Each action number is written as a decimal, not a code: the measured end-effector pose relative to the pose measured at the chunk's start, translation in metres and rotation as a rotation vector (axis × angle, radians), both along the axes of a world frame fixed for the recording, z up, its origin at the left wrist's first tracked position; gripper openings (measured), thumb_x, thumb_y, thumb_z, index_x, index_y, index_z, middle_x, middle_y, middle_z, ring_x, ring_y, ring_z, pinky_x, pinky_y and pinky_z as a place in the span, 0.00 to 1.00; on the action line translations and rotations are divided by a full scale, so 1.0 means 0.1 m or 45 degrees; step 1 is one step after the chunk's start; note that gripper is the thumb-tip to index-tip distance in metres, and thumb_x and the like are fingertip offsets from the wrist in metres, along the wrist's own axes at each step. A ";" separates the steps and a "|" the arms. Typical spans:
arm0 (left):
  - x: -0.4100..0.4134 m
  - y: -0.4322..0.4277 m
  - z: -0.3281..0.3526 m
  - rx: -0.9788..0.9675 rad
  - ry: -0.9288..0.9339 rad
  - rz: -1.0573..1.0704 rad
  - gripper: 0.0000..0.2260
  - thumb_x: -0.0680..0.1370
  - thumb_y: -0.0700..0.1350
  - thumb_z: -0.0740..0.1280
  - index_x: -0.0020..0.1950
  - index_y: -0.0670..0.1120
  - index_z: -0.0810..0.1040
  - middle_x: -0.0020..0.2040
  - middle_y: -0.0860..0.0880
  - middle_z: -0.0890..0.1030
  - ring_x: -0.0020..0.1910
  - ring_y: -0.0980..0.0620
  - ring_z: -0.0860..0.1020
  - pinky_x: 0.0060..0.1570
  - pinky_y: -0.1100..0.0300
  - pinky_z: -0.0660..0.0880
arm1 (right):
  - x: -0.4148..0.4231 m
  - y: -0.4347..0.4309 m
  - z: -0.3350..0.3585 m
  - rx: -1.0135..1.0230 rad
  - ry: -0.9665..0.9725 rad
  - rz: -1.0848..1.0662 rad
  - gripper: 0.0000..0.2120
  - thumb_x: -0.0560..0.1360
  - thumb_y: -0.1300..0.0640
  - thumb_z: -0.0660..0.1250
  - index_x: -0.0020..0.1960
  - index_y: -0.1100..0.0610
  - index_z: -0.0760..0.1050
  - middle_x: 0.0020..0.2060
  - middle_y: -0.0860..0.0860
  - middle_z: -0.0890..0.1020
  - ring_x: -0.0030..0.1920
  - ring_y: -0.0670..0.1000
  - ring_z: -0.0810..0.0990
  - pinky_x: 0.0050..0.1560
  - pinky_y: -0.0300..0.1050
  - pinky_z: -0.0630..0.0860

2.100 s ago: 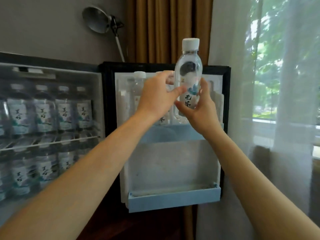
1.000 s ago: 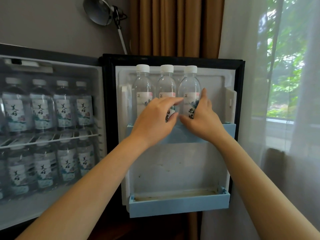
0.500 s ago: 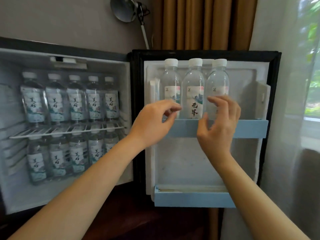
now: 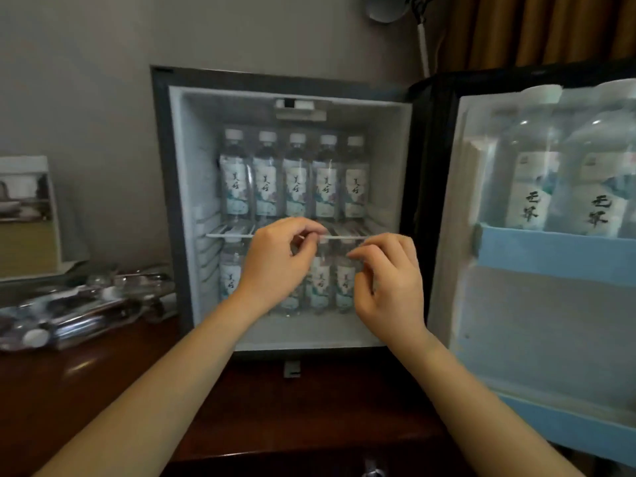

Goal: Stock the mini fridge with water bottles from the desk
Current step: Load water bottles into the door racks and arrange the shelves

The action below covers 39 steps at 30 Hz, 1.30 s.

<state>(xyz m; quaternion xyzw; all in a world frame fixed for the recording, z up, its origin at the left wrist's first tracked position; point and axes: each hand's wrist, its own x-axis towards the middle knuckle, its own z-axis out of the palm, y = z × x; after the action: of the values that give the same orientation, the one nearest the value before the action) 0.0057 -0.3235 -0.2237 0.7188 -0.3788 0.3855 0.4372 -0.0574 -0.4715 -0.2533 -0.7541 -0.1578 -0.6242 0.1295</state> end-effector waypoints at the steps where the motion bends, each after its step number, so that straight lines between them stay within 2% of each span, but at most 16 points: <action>1: 0.05 0.15 -0.05 -0.011 0.031 0.025 0.07 0.75 0.36 0.67 0.46 0.45 0.83 0.39 0.57 0.79 0.36 0.66 0.76 0.37 0.77 0.68 | 0.10 0.13 -0.04 0.003 0.035 0.045 0.11 0.68 0.66 0.56 0.41 0.64 0.77 0.38 0.56 0.77 0.45 0.53 0.70 0.45 0.42 0.69; 4: 0.20 0.61 -0.26 -0.036 0.145 0.119 0.08 0.75 0.35 0.66 0.45 0.47 0.81 0.38 0.55 0.80 0.36 0.59 0.77 0.35 0.72 0.71 | 0.39 0.53 -0.19 0.001 0.170 0.176 0.12 0.69 0.64 0.55 0.41 0.63 0.77 0.37 0.55 0.76 0.44 0.52 0.70 0.43 0.41 0.68; 7: 0.36 1.12 -0.52 -0.079 0.306 0.202 0.08 0.75 0.38 0.61 0.41 0.47 0.78 0.37 0.53 0.80 0.35 0.58 0.78 0.38 0.61 0.76 | 0.70 0.98 -0.38 -0.014 0.339 0.286 0.12 0.69 0.62 0.54 0.40 0.61 0.77 0.36 0.54 0.75 0.42 0.51 0.69 0.41 0.42 0.67; 9: 0.44 1.47 -0.70 -0.122 0.439 0.267 0.12 0.76 0.35 0.59 0.37 0.50 0.75 0.35 0.53 0.78 0.33 0.62 0.76 0.37 0.60 0.74 | 0.88 1.30 -0.52 -0.009 0.462 0.368 0.13 0.68 0.60 0.53 0.40 0.60 0.77 0.36 0.54 0.76 0.42 0.50 0.69 0.40 0.41 0.67; 12: 0.55 1.95 -0.99 -0.162 0.601 0.403 0.17 0.76 0.32 0.57 0.34 0.52 0.72 0.34 0.51 0.78 0.31 0.60 0.75 0.35 0.60 0.71 | 1.12 1.79 -0.74 0.036 0.686 0.547 0.14 0.67 0.59 0.53 0.41 0.59 0.78 0.37 0.54 0.77 0.42 0.50 0.73 0.41 0.40 0.67; 15: 0.70 2.31 -1.28 -0.181 0.729 0.525 0.18 0.75 0.32 0.56 0.34 0.51 0.73 0.33 0.52 0.78 0.29 0.60 0.74 0.35 0.59 0.71 | 1.38 2.24 -0.95 0.051 1.012 0.672 0.13 0.70 0.63 0.57 0.49 0.59 0.79 0.43 0.53 0.79 0.45 0.53 0.78 0.46 0.37 0.67; 18: 0.92 2.55 -1.52 -0.172 0.842 0.624 0.18 0.75 0.33 0.58 0.35 0.54 0.75 0.34 0.54 0.79 0.30 0.61 0.76 0.36 0.60 0.72 | 1.70 2.58 -1.13 0.132 1.333 0.672 0.15 0.75 0.63 0.61 0.60 0.57 0.74 0.53 0.53 0.78 0.54 0.51 0.77 0.53 0.38 0.68; 22: 1.31 2.67 -1.79 -0.109 0.918 0.695 0.15 0.74 0.34 0.62 0.39 0.56 0.75 0.38 0.57 0.78 0.42 0.50 0.80 0.46 0.57 0.75 | 2.16 2.86 -1.31 0.478 1.625 0.576 0.20 0.75 0.60 0.62 0.67 0.55 0.68 0.61 0.55 0.74 0.60 0.54 0.75 0.55 0.41 0.69; 24: 1.52 2.65 -1.87 -0.085 0.967 0.677 0.12 0.74 0.34 0.62 0.45 0.51 0.77 0.42 0.55 0.78 0.48 0.50 0.79 0.47 0.62 0.72 | 2.36 2.93 -1.39 0.710 1.682 0.507 0.21 0.74 0.60 0.61 0.67 0.55 0.67 0.63 0.57 0.73 0.61 0.57 0.73 0.62 0.48 0.71; 26: 1.75 2.59 -1.91 -0.013 0.998 0.678 0.12 0.74 0.35 0.63 0.55 0.46 0.76 0.51 0.51 0.77 0.55 0.51 0.76 0.51 0.66 0.68 | 2.49 2.99 -1.45 0.915 1.701 0.476 0.23 0.74 0.61 0.60 0.69 0.55 0.65 0.65 0.57 0.71 0.64 0.58 0.70 0.65 0.55 0.69; 28: 2.00 2.52 -1.88 0.028 1.042 0.659 0.16 0.75 0.38 0.64 0.64 0.45 0.71 0.60 0.46 0.73 0.61 0.49 0.72 0.57 0.64 0.66 | 2.60 3.00 -1.48 1.050 1.698 0.477 0.24 0.75 0.61 0.59 0.70 0.55 0.63 0.66 0.57 0.68 0.67 0.58 0.68 0.67 0.55 0.67; 31: 2.26 2.38 -1.84 -0.050 1.110 0.574 0.24 0.77 0.43 0.65 0.71 0.47 0.64 0.66 0.44 0.67 0.65 0.46 0.69 0.62 0.60 0.65 | 2.70 2.94 -1.49 1.243 1.639 0.496 0.24 0.76 0.63 0.57 0.72 0.54 0.61 0.68 0.55 0.68 0.66 0.57 0.69 0.66 0.52 0.69; 35: 2.47 2.27 -1.89 0.016 1.154 0.548 0.29 0.77 0.47 0.66 0.75 0.50 0.57 0.69 0.43 0.61 0.68 0.45 0.67 0.64 0.57 0.66 | 2.74 2.89 -1.52 1.349 1.654 0.475 0.26 0.78 0.64 0.54 0.75 0.52 0.56 0.73 0.54 0.63 0.71 0.55 0.65 0.70 0.54 0.65; 39: 2.53 2.28 -1.88 0.104 1.108 0.650 0.27 0.75 0.52 0.67 0.72 0.53 0.61 0.64 0.45 0.62 0.65 0.42 0.68 0.64 0.52 0.67 | 2.77 2.92 -1.51 1.355 1.745 0.590 0.29 0.77 0.64 0.53 0.76 0.50 0.51 0.75 0.53 0.60 0.73 0.55 0.60 0.72 0.55 0.61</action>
<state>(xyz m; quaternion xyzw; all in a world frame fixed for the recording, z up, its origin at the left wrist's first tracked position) 0.2590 -0.0952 -0.4122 0.8992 0.0115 0.1297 0.4177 0.2192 -0.1799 -0.4047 -0.7506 0.1159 0.0140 0.6504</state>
